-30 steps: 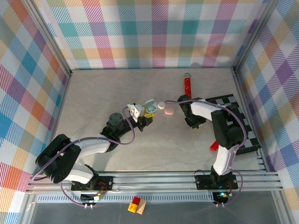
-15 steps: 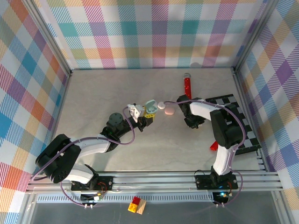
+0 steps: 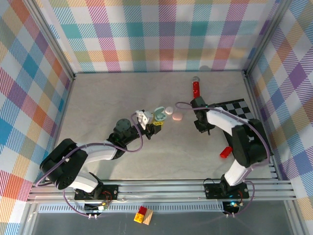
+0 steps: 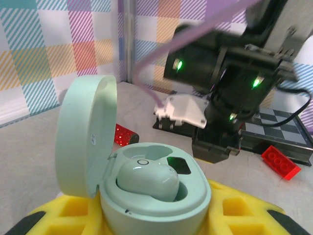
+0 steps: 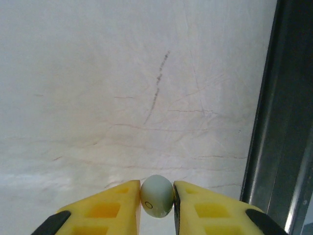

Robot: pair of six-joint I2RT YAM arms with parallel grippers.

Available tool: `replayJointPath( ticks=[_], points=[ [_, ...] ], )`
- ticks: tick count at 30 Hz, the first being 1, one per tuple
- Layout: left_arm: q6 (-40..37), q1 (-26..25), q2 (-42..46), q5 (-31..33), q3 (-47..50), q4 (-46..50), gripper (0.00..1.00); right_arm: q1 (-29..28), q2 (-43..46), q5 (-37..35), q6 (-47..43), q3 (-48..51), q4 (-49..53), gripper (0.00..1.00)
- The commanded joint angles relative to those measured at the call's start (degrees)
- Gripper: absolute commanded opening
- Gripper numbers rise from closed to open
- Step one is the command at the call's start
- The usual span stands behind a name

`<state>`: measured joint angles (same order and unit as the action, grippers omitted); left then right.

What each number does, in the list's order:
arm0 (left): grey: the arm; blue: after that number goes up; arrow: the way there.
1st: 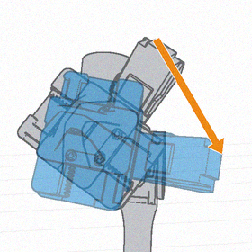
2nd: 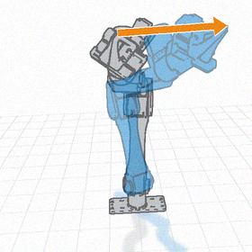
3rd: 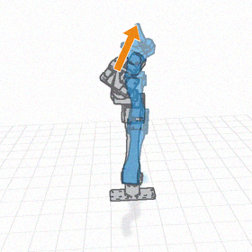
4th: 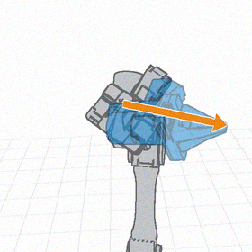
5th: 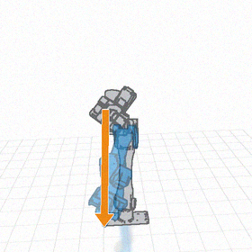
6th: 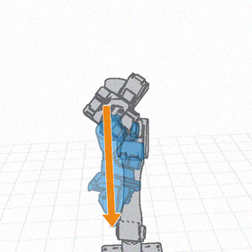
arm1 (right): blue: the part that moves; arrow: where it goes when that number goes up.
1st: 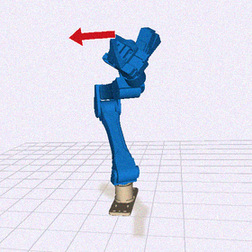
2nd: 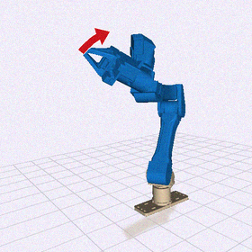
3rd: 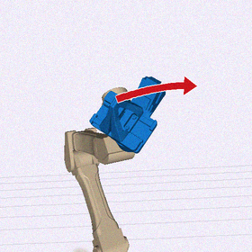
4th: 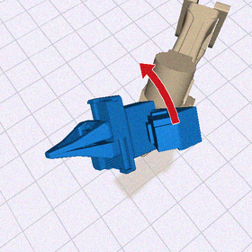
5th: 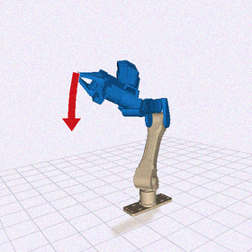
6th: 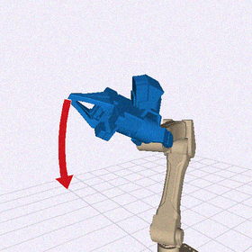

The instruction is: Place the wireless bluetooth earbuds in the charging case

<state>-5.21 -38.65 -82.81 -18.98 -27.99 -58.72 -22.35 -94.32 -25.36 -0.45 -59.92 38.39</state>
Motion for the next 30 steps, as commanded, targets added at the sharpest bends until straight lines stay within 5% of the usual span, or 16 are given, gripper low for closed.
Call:
replayJointPath(
  ticks=[1,17,30],
  points=[
    [-1.44,-0.71,-0.75,-0.92,-1.93,-2.72,0.33,0.02,6.01,10.16,2.38,1.32,-0.43,0.23],
    [-4.46,-2.70,-4.33,-3.95,-5.75,-1.24,0.33,0.02,30.01,43.43,7.92,3.68,-1.38,0.24],
    [-5.55,-4.21,-5.01,-11.69,-8.74,2.11,0.33,0.02,35.96,64.59,9.84,3.32,-9.50,0.24]
  ],
)
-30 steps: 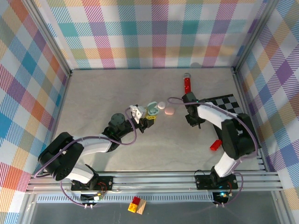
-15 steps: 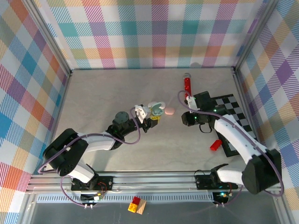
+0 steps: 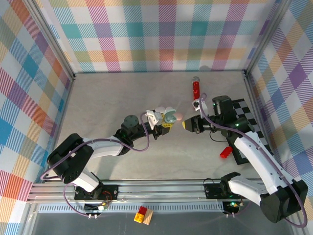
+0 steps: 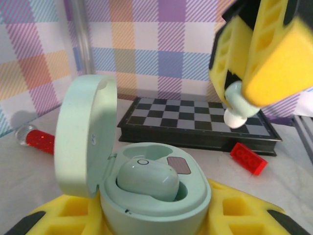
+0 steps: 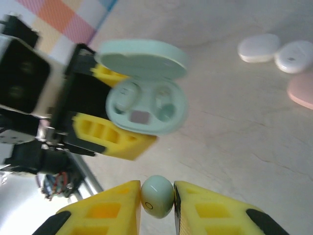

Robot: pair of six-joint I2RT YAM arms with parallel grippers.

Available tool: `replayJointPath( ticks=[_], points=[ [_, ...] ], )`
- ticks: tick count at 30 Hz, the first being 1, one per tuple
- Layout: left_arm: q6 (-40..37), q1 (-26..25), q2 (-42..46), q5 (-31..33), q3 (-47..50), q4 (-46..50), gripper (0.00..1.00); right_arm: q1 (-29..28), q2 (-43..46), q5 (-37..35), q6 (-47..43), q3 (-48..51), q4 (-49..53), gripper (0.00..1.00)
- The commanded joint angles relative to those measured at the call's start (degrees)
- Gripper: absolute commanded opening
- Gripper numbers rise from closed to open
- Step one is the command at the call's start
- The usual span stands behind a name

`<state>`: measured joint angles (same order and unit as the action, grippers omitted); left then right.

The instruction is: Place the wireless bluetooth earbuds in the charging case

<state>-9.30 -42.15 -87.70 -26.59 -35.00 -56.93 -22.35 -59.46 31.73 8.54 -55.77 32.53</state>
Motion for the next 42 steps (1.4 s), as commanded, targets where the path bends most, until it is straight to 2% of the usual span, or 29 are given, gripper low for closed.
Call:
replayJointPath(
  ticks=[1,11,38,42],
  points=[
    [-1.52,-0.79,-0.02,-4.63,-1.78,0.49,0.33,0.02,1.27,7.95,0.95,-0.83,-4.04,0.24],
    [-2.11,-1.43,1.56,-10.23,-2.88,3.17,0.33,0.02,-1.75,9.22,1.13,-1.93,-5.21,0.24],
    [-2.74,-1.69,2.51,-8.54,-3.14,2.70,0.33,0.02,-7.05,7.31,0.71,-2.51,-1.63,0.23],
    [-2.76,-1.64,2.30,-9.18,-3.34,2.70,0.33,0.03,-7.87,6.94,1.22,-3.44,-1.17,0.28]
  ],
)
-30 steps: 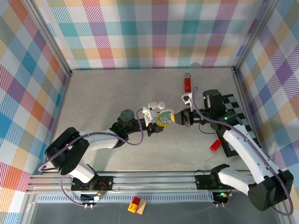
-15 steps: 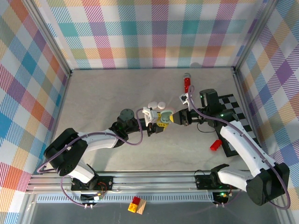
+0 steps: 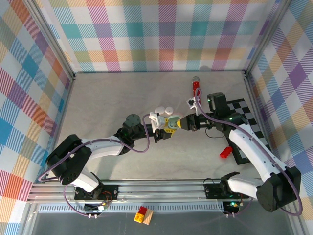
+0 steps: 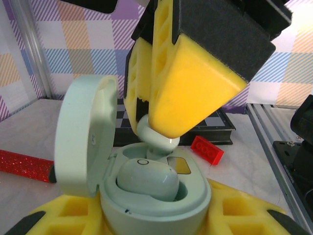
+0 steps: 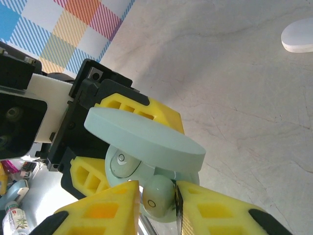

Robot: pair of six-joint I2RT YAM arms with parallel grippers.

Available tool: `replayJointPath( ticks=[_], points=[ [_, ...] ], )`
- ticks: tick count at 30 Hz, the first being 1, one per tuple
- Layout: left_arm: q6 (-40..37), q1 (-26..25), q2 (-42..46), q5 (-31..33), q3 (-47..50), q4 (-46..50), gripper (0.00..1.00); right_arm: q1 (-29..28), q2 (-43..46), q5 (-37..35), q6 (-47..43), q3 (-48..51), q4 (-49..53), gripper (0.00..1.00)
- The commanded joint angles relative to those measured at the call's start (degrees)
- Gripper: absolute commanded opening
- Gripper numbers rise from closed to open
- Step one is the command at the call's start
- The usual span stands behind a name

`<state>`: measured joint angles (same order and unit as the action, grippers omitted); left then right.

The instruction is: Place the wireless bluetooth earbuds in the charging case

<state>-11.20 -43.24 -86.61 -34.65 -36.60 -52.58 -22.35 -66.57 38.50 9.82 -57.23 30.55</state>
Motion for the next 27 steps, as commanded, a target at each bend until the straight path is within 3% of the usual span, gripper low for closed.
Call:
replayJointPath(
  ticks=[1,11,17,21,27],
  points=[
    [-0.84,-0.58,1.18,-1.13,-1.72,-1.70,0.33,0.02,-0.76,0.09,-0.08,-2.16,0.88,0.30],
    [0.20,-0.56,0.14,-0.15,-0.69,-4.60,0.33,0.11,3.81,-1.45,-1.16,-0.92,-0.75,0.42],
    [-0.03,-0.61,-0.14,-0.32,-0.31,-4.61,0.33,0.29,8.73,-2.31,0.53,0.67,-6.99,0.60],
    [-0.56,-0.57,-0.14,-0.79,-0.48,-3.81,0.33,0.29,6.25,-1.17,1.57,-1.98,-9.54,0.66],
    [-0.61,-0.57,-0.37,-1.08,-1.00,-3.59,0.33,0.20,-0.16,6.41,2.44,-6.64,-11.43,0.69]
  ],
)
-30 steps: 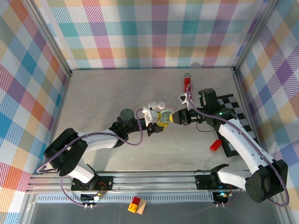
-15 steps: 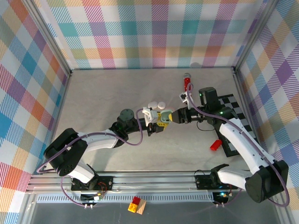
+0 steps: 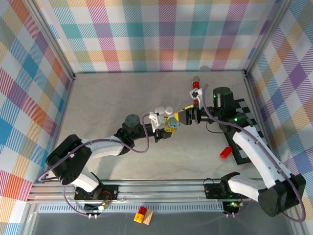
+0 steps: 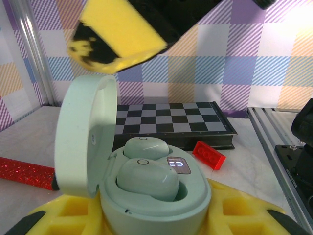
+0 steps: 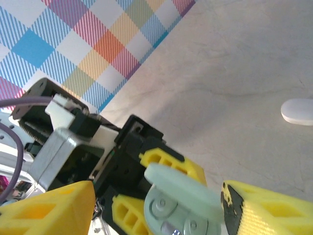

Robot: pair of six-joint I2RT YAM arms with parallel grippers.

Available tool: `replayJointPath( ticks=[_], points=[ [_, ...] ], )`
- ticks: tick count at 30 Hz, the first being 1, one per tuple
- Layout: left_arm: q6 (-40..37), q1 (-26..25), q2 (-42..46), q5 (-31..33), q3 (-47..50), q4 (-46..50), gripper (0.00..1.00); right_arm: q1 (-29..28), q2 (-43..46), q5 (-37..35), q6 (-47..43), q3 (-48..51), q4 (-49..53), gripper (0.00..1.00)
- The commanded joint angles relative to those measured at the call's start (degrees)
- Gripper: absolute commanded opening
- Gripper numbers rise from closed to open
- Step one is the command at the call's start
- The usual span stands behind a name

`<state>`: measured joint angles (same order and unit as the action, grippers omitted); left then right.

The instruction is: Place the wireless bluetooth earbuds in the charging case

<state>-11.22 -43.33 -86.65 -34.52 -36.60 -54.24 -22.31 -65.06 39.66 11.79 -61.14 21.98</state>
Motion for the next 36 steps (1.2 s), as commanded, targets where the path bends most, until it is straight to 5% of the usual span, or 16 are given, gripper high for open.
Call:
replayJointPath(
  ticks=[1,20,29,36],
  points=[
    [-0.50,-0.52,-0.36,-0.97,-1.01,-2.01,0.33,0.16,-2.51,6.20,0.34,-3.02,-2.67,0.70],
    [1.37,-0.49,0.86,5.69,-1.28,-1.92,0.33,0.24,1.71,5.28,0.77,3.24,0.47,0.68],
    [1.29,-0.50,1.55,7.43,-0.49,-4.71,0.33,3.67,4.05,1.51,18.03,8.83,-9.11,0.79],
    [1.60,-0.53,1.88,7.72,-0.16,-5.60,0.33,3.76,2.98,6.86,26.31,12.53,-15.30,0.84]
  ],
)
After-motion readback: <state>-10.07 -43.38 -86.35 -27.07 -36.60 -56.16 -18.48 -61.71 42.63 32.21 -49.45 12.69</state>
